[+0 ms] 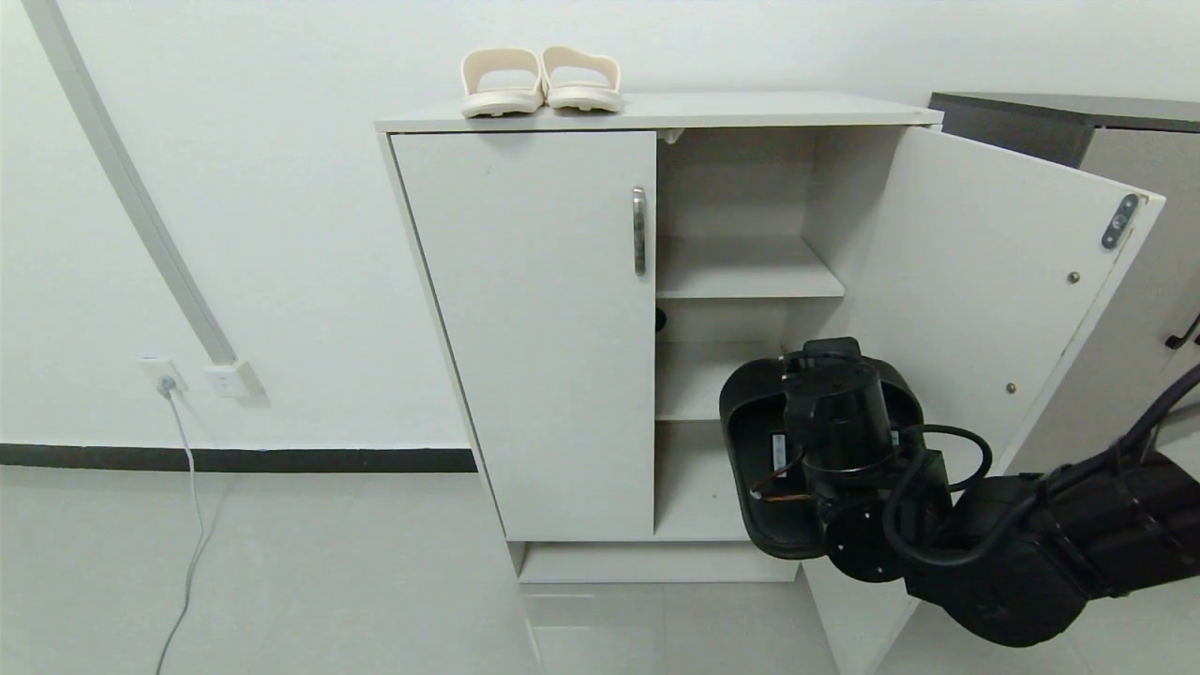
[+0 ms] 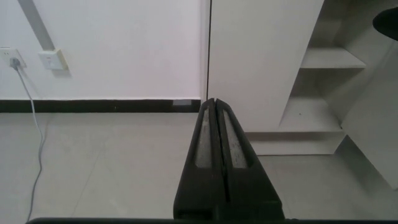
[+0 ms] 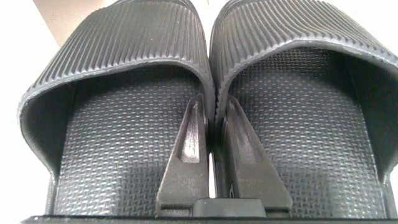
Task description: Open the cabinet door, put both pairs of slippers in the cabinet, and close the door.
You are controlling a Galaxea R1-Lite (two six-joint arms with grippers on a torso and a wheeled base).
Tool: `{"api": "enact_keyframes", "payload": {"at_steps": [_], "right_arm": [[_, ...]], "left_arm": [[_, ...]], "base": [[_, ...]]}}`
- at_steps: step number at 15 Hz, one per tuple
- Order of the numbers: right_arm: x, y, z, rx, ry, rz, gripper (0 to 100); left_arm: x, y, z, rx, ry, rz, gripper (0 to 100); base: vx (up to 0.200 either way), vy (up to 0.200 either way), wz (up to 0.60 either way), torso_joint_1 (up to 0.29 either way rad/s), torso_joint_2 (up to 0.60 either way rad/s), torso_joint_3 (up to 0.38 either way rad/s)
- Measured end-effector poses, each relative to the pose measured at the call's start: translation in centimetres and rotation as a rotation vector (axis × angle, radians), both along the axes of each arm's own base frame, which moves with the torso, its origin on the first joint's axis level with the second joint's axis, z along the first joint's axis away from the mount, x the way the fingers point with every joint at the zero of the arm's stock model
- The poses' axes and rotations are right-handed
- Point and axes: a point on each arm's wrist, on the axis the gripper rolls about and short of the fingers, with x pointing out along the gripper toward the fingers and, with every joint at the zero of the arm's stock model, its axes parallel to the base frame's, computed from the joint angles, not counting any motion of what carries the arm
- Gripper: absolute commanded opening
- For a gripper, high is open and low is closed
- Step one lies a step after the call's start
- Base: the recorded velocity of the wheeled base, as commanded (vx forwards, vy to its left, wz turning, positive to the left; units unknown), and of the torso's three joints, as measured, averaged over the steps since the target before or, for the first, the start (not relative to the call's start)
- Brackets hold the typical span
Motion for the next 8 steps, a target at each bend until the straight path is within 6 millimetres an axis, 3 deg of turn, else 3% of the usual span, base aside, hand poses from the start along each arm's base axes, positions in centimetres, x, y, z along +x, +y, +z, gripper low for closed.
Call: {"api": "enact_keyframes", "payload": {"at_steps": [8], "right_arm": [[-0.18,-0.64,-0.62,-0.026,0.051,0.008,0]], "left_arm": [[0.00,0.00,0.00,0.000,0.000,0.000,0]], "base": [[0.000,0.000,0.00,0.000,0.00,0.000]]}}
